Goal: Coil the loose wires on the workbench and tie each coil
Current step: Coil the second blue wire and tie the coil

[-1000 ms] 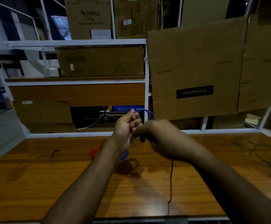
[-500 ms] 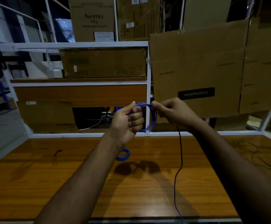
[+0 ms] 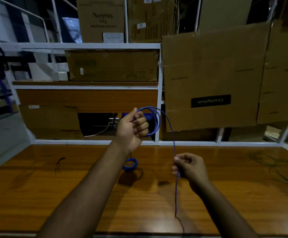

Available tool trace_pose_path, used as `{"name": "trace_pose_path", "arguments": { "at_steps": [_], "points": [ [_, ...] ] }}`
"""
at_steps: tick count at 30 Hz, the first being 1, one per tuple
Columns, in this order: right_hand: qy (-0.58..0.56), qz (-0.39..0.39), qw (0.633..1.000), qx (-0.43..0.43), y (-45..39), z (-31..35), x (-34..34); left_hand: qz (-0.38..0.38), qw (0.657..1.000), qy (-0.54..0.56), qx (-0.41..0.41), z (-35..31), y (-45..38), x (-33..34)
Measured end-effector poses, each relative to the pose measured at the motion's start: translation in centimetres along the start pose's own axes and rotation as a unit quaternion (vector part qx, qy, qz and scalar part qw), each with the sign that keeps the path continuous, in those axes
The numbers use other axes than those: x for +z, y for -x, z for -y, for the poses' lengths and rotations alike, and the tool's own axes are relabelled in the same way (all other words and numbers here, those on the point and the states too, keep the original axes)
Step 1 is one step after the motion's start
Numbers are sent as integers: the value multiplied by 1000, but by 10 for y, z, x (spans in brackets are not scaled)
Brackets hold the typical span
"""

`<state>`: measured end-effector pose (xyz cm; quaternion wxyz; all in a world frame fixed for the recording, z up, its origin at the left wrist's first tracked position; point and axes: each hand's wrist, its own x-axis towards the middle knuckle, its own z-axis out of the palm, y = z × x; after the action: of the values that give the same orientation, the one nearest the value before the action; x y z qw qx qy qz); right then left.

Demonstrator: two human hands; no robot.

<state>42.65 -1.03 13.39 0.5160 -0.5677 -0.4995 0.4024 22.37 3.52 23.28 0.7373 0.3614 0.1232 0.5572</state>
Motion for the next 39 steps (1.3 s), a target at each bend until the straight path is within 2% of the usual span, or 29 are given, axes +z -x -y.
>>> {"name": "trace_pose_path", "arguments": {
  "at_steps": [2, 4, 7, 9, 11, 13, 16, 20, 22, 23, 25, 26, 28, 30, 32, 34, 35, 37, 39],
  "points": [
    [206, 32, 976, -60, 17, 18, 14, -15, 1000, -11, 1, 9, -4, -1],
    [359, 105, 919, -125, 35, 41, 23, -34, 999, -30, 2, 17, -7, -5],
    [398, 192, 869, -223, 56, 84, 20, -62, 992, -108, 1, 26, -7, -9],
    [417, 212, 838, -279, 55, 106, 13, -64, 983, -170, 5, 31, -2, -8],
    [429, 179, 827, -317, 46, 123, 5, -58, 971, -232, 10, 33, 4, -6],
    [411, 98, 832, -359, 32, 135, 0, -31, 968, -251, 5, 33, 8, -3],
    [376, -19, 829, -414, 11, 139, -2, 15, 981, -188, -33, 30, 10, 4],
    [433, -102, 817, -366, -10, 133, -3, 38, 991, -97, -82, 24, 12, 9],
    [449, -89, 829, -320, -17, 128, -5, 42, 991, -81, -95, 19, 14, 10],
    [418, -53, 859, -291, -21, 125, -8, 42, 992, -76, -94, 16, 14, 10],
    [239, 97, 945, -201, -29, 112, -19, 36, 995, -60, -75, 10, 15, 9],
    [132, 183, 964, -141, -31, 103, -27, 29, 996, -49, -62, 6, 14, 7],
    [-28, 302, 952, -41, -36, 75, -45, 16, 998, -33, -42, -2, 13, 2],
    [-132, 327, 935, 21, -33, 50, -57, 9, 999, -38, -31, -6, 12, -2],
    [-187, 307, 931, 61, -26, 28, -59, 5, 998, -50, -26, -6, 13, -3],
    [-170, 270, 945, 73, -16, 14, -50, -1, 998, -52, -24, -3, 11, -2],
    [-129, 234, 962, 62, -10, 8, -41, -4, 998, -51, -22, -1, 9, -2],
    [7, 109, 994, 11, 5, 6, -16, -11, 998, -54, -18, 3, 4, -1],
    [173, 8, 983, -57, 21, 12, 10, -22, 998, -60, -13, 7, 0, 0]
  ]
}}
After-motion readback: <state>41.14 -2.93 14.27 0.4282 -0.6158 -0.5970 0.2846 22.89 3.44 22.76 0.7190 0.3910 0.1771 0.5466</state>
